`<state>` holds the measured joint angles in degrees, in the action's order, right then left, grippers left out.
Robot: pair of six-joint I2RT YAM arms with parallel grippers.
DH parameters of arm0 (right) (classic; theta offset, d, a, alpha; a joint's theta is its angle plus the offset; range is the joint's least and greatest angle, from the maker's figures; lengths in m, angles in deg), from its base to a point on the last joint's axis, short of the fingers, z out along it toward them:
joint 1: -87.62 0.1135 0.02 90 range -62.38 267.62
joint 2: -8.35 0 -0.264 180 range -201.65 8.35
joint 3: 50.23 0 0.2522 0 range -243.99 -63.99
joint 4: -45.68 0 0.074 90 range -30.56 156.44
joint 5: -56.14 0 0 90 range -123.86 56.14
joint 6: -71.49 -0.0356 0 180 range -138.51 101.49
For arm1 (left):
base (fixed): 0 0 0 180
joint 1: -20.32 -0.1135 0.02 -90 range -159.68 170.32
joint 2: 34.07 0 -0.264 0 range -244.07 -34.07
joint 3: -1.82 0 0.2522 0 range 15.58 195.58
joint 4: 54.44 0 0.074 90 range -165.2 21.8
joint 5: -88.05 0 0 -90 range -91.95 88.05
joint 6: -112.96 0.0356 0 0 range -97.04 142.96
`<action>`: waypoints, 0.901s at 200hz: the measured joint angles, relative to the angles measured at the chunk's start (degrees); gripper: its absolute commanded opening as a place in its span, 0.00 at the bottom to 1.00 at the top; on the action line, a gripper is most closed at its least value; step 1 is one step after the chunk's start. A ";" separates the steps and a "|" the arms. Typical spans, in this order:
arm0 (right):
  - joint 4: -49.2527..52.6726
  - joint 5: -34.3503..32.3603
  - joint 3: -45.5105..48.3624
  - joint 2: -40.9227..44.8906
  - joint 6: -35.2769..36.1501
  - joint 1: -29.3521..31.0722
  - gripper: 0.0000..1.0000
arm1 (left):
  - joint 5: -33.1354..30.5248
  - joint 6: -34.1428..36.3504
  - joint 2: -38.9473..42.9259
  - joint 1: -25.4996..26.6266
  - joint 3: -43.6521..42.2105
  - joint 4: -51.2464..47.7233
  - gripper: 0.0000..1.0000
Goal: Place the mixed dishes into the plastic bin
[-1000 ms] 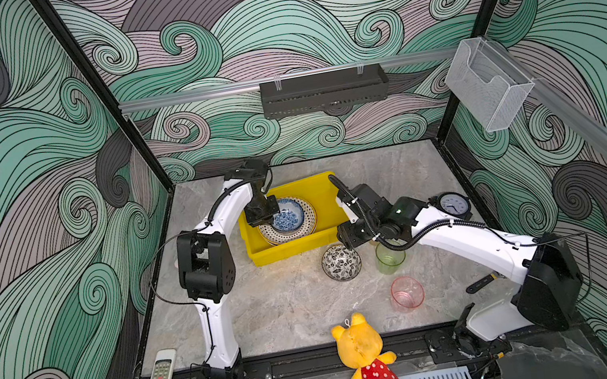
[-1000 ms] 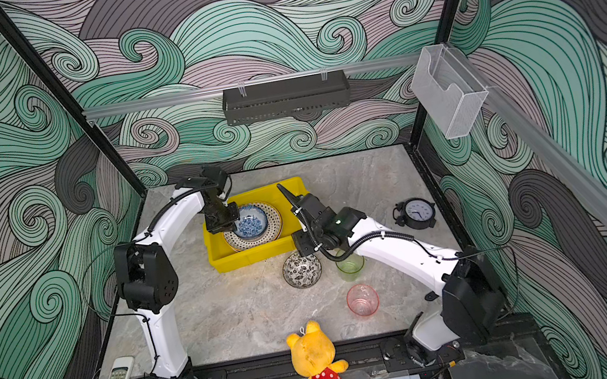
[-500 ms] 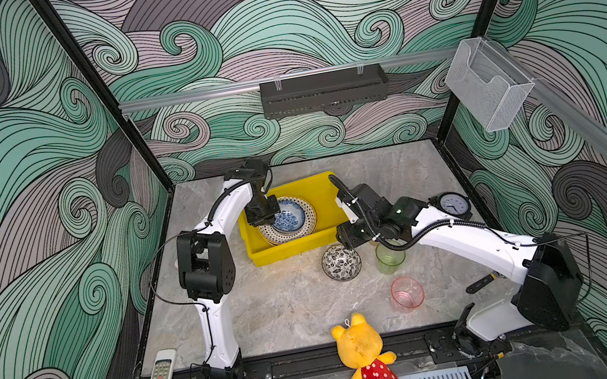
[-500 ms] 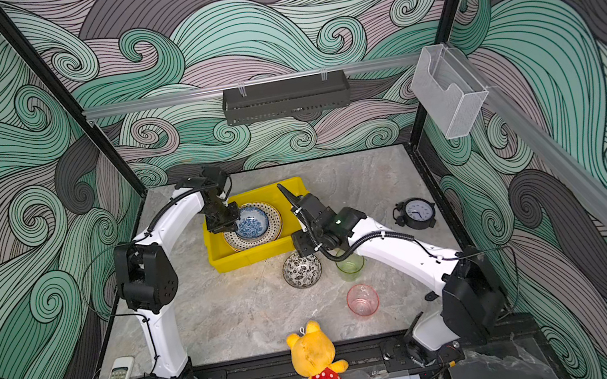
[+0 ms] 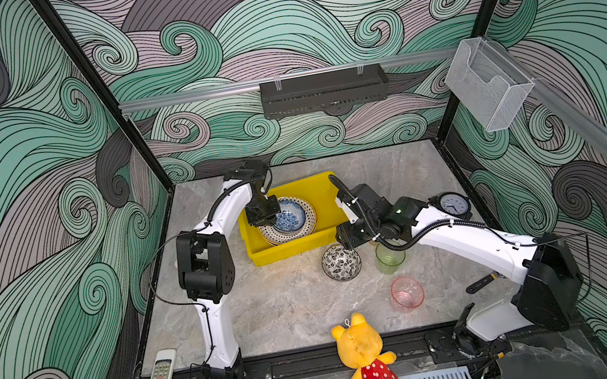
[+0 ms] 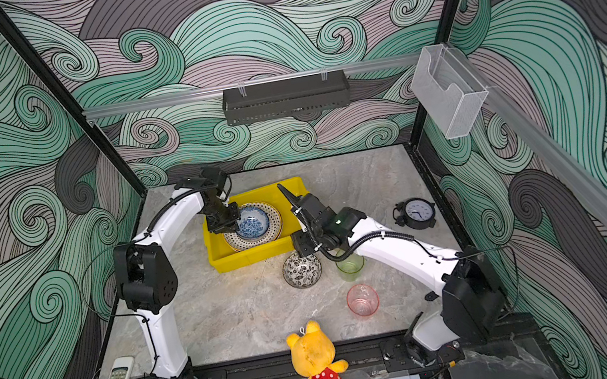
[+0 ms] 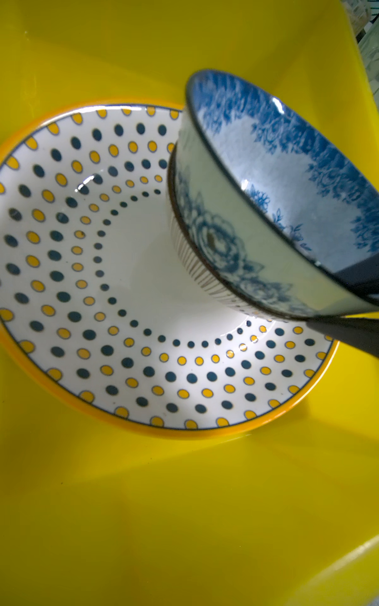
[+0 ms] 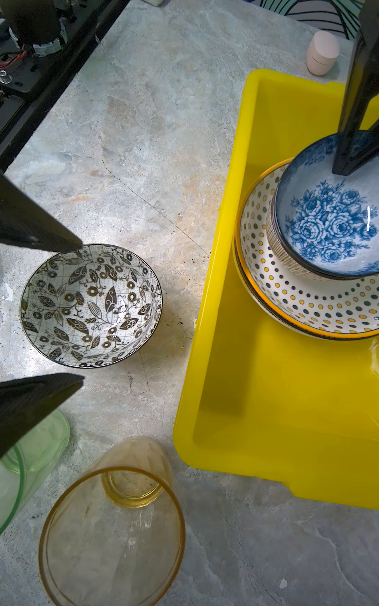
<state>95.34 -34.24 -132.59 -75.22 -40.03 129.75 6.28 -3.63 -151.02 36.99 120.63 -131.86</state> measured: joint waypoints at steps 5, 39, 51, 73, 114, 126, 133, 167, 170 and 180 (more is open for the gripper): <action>0.00 0.09 0.00 0.00 0.00 0.00 0.61 | 0.07 0.02 0.09 0.00 0.00 -0.02 0.18; -0.11 0.44 0.00 0.00 -0.17 0.00 0.61 | 0.26 0.02 1.07 0.00 0.00 -0.02 0.18; -0.11 0.44 0.00 0.00 -0.17 0.00 0.61 | 0.39 0.02 1.22 0.00 0.00 -0.02 0.18; -0.13 0.48 0.00 0.00 -0.17 0.00 0.61 | 0.55 0.02 1.33 0.00 -0.52 0.07 0.18; -0.15 0.52 0.00 0.00 -0.17 0.00 0.61 | 0.87 0.02 1.40 -0.02 -2.16 0.26 0.17; -0.15 0.55 0.00 0.00 -0.17 0.00 0.61 | 0.96 0.02 1.55 0.00 -2.19 0.28 0.17; -0.15 0.59 0.00 0.00 -0.17 0.00 0.61 | 1.01 0.02 1.68 0.00 -2.19 0.28 0.17; -0.15 0.83 0.00 0.02 -0.17 0.00 0.61 | 1.01 0.02 2.58 -0.04 -2.19 0.31 0.17; -0.15 0.83 0.00 0.04 -0.17 0.00 0.61 | 1.01 0.02 2.64 -0.04 -2.19 0.31 0.17; -0.15 0.83 0.00 0.11 -0.17 0.00 0.61 | 1.01 0.00 2.75 -0.04 -2.19 0.28 0.17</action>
<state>95.18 -33.41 -132.59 -75.11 -40.20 129.75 7.28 -3.63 -148.26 36.94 118.45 -131.57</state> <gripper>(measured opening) 0.612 0.168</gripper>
